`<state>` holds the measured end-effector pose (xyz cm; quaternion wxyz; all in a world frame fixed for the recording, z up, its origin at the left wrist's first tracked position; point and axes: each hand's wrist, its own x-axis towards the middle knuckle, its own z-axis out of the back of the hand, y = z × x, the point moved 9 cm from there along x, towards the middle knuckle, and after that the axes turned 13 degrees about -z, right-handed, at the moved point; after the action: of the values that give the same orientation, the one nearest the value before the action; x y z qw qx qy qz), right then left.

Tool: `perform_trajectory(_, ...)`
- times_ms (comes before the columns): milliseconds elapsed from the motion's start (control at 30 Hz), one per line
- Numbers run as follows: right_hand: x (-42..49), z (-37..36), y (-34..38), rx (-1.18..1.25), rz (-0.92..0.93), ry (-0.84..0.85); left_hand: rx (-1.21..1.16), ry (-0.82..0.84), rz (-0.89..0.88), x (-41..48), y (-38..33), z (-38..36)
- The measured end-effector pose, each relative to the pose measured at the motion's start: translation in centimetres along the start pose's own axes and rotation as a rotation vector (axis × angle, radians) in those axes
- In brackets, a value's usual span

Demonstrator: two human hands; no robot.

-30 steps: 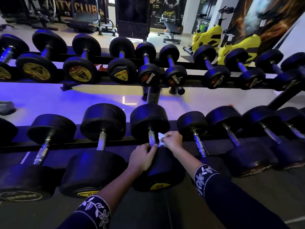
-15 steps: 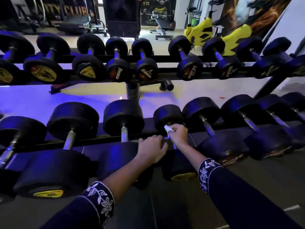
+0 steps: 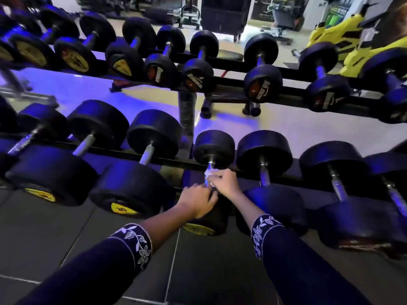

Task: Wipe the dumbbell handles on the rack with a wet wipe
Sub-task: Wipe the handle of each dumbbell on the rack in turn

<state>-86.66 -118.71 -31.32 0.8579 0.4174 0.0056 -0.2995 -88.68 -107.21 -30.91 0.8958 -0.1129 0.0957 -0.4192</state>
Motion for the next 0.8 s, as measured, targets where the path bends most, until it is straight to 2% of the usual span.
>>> perform_trajectory(167,0.1,-0.2,-1.5,0.025,-0.041,0.015,-0.151,-0.066,0.019,0.6,0.7,0.0)
perform_trajectory(433,2.0,0.2,-0.3,0.106,-0.158,-0.118,-0.301,-0.157,0.060,0.2,1.4,0.9)
perform_trajectory(533,2.6,0.4,0.4,0.058,-0.165,-0.152,-0.325,-0.169,0.069,0.3,1.7,1.1)
perform_trajectory(700,1.2,-1.2,-0.9,-0.061,-0.173,-0.084,-0.359,-0.179,0.028,0.5,1.8,0.9)
perform_trajectory(800,1.7,-0.7,-0.4,-0.041,-0.204,-0.107,-0.405,-0.191,0.062,0.8,2.5,0.8)
